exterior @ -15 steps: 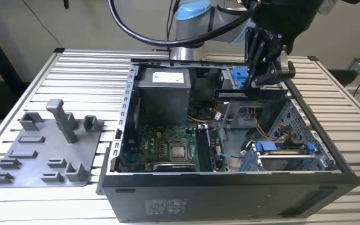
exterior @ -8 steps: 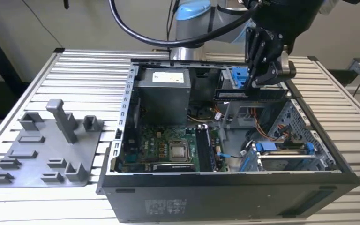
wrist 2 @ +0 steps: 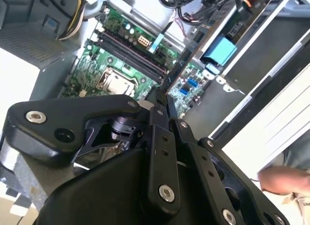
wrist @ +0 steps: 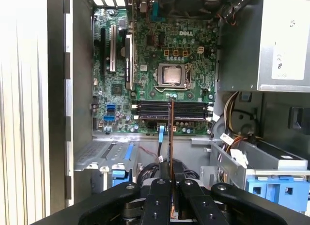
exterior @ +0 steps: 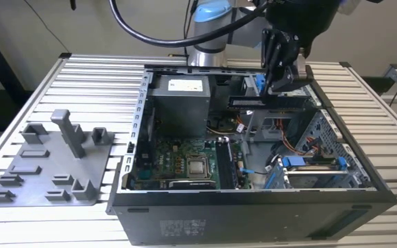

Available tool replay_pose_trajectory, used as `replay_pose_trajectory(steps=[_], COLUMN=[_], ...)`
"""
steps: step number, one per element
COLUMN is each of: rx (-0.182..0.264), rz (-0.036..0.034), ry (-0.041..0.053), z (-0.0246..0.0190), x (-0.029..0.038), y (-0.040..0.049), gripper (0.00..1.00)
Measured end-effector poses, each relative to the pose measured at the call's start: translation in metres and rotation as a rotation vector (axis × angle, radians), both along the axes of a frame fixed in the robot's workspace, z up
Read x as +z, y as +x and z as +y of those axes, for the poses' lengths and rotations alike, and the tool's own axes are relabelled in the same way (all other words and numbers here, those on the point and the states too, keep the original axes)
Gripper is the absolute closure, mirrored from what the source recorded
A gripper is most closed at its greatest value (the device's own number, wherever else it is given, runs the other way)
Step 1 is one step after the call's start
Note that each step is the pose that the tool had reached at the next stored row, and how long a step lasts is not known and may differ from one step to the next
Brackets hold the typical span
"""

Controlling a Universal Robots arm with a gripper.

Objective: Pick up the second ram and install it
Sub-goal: 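Pick up the second ram and move it above second insertion slot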

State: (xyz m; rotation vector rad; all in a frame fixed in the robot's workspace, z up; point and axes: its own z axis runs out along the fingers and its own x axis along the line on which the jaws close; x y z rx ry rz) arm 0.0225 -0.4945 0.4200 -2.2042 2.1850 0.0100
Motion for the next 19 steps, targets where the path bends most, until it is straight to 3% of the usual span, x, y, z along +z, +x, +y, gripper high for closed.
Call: replay_pose_trajectory(steps=[3, 7, 19], rx=[-0.002, -0.002, -0.002], rz=[0.0, 0.0, 0.0], ry=[-0.0001, -0.0001, -0.0001], z=[0.0056, 0.0175, 0.0627], x=[-0.0002, -0.0004, -0.0006], y=[-0.0051, -0.0072, -0.0073], gripper=[0.86, 0.86, 0.86])
